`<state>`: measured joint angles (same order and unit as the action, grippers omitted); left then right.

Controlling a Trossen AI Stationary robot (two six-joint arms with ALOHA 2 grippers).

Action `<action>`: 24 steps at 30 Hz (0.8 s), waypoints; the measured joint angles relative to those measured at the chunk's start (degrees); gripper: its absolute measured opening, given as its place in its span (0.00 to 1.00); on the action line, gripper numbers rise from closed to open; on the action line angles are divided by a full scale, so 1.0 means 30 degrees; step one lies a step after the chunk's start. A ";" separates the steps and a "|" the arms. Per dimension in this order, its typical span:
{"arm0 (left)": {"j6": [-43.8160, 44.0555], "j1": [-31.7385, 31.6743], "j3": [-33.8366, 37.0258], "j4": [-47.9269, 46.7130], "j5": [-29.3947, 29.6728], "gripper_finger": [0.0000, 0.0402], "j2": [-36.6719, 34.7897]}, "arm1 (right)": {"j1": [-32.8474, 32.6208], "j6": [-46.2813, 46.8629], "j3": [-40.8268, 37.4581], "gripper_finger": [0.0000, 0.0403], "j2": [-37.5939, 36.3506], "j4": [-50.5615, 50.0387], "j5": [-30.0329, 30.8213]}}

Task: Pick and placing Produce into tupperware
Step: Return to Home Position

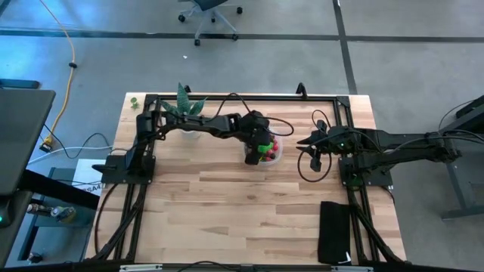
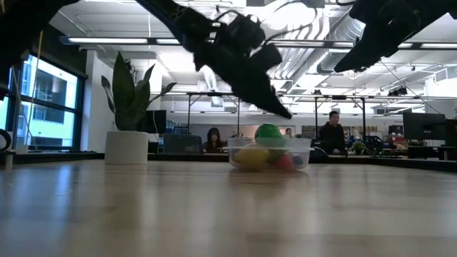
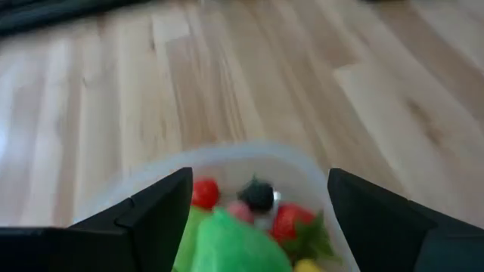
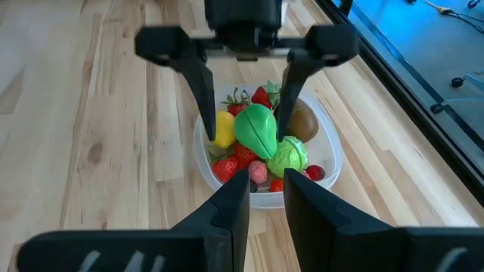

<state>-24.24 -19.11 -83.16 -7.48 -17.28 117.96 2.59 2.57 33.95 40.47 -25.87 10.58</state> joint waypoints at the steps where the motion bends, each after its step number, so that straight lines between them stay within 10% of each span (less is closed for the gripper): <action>1: -0.0016 0.0000 -0.0384 -0.0238 -0.0056 0.73 -0.0034 | 0.0000 0.0000 0.0000 0.18 0.0000 0.0000 0.0004; 14: -0.0356 0.0063 -0.4906 -0.8854 -0.3551 0.60 -0.1725 | 0.0000 0.0000 0.0000 0.18 0.0004 0.0003 0.0004; 24: -0.1005 0.1136 -0.4837 -1.2672 -0.0719 0.29 -0.5673 | 0.0000 0.0000 0.0000 0.18 0.0007 0.0007 0.0004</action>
<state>-27.26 -15.71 -97.67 -45.50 -19.44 100.94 2.59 2.57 33.95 40.49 -25.85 10.59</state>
